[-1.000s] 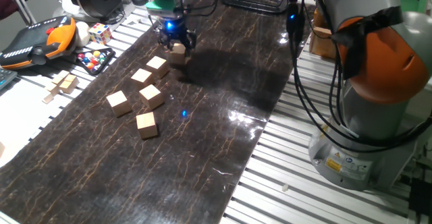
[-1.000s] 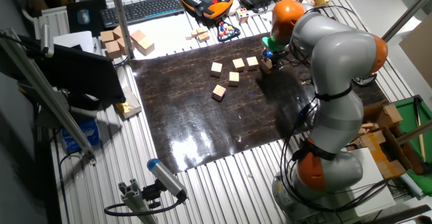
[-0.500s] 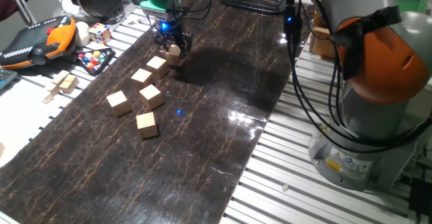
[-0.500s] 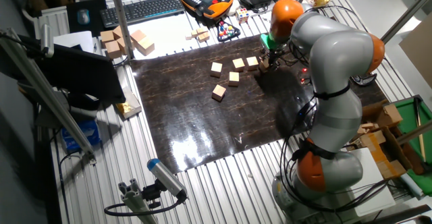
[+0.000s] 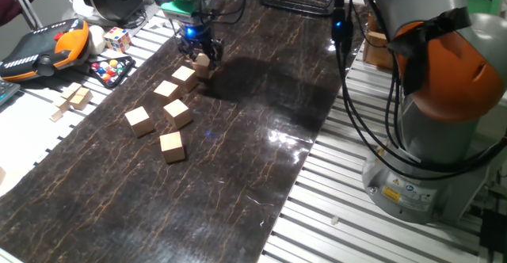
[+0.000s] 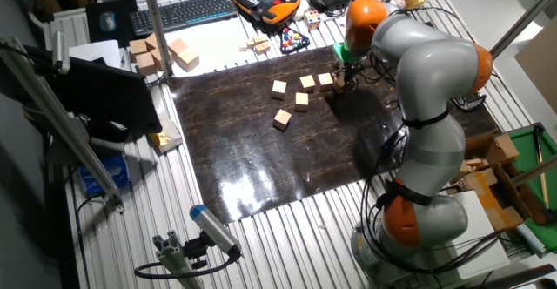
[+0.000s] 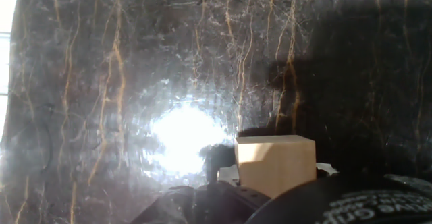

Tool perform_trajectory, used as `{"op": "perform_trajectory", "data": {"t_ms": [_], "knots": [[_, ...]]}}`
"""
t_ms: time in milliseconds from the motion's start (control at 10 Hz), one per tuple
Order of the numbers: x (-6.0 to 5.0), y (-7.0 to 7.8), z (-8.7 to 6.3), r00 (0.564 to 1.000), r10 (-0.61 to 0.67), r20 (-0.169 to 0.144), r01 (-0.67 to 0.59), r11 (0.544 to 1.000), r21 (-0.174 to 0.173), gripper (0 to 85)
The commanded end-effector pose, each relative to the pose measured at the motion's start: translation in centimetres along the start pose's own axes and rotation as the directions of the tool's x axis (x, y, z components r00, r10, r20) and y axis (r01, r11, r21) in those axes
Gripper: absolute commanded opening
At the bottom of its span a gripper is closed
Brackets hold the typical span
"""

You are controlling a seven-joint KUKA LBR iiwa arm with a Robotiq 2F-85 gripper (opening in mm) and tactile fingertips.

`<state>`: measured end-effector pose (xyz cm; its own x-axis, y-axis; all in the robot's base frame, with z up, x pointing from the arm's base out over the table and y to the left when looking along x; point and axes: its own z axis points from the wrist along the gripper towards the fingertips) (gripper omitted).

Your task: Stack the blocks into a pyramid shape

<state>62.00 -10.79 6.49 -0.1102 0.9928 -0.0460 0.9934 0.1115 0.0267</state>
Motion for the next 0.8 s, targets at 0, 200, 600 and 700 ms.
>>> {"op": "perform_trajectory", "data": {"t_ms": [0,200,600,700], "knots": [[-0.02,-0.01,0.01,1.0,0.009,0.0,-0.009,1.0,0.002,0.7],[0.07,0.23,0.11,0.999,0.041,0.003,-0.041,0.999,0.005,0.7],[-0.06,0.15,0.26,1.0,0.006,-0.004,-0.006,1.0,0.006,0.7],[-0.06,0.15,0.26,1.0,-0.005,0.01,0.005,1.0,0.005,0.7]]}}
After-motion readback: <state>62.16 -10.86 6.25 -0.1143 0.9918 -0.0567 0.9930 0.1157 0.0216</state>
